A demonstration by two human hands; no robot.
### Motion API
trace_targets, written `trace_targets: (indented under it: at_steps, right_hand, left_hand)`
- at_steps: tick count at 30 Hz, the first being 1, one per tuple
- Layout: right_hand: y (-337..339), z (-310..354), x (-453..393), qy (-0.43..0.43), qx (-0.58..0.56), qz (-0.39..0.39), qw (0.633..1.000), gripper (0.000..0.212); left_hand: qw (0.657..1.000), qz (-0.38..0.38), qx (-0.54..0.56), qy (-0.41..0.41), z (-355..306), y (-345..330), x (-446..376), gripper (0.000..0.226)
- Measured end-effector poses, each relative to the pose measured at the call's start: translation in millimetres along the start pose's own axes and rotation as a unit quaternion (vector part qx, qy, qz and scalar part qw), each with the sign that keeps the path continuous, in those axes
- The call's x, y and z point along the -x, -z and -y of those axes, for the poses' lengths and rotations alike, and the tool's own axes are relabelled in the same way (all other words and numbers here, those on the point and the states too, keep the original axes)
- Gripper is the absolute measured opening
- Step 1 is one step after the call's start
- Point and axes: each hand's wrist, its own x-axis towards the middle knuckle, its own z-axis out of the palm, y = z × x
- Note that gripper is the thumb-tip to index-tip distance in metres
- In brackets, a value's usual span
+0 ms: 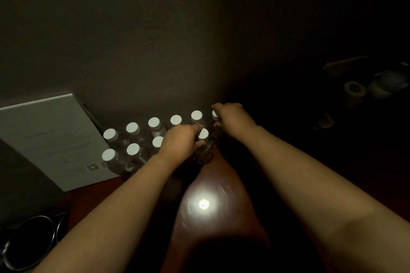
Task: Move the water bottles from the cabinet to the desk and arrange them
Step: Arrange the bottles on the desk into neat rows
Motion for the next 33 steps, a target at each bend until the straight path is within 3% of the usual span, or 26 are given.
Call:
trace_targets:
  at_steps: [6, 19, 26, 33]
  right_hand:
    - [-0.4, 1.8, -7.0, 0.0, 0.009, 0.0, 1.0, 0.043]
    - [6.0, 3.4, -9.7, -0.005, -0.019, -0.004, 1.0, 0.045]
    - [27.9, -7.6, -4.5, -0.017, -0.069, -0.01, 0.997, 0.07]
    - [38.4, -21.3, 3.3, -0.029, -0.003, 0.026, 0.999, 0.025]
  left_hand:
    - [1.0, -0.001, 0.007, -0.002, 3.5, -2.1, -0.7, 0.031]
    - [1.0, -0.011, -0.013, -0.016, 7.0, -6.1, -3.8, 0.025]
    - [1.0, -0.008, -0.016, -0.023, 8.9, -7.0, -5.0, 0.019]
    - [0.999, -0.012, -0.006, -0.031, 11.7, -6.9, -5.3, 0.018]
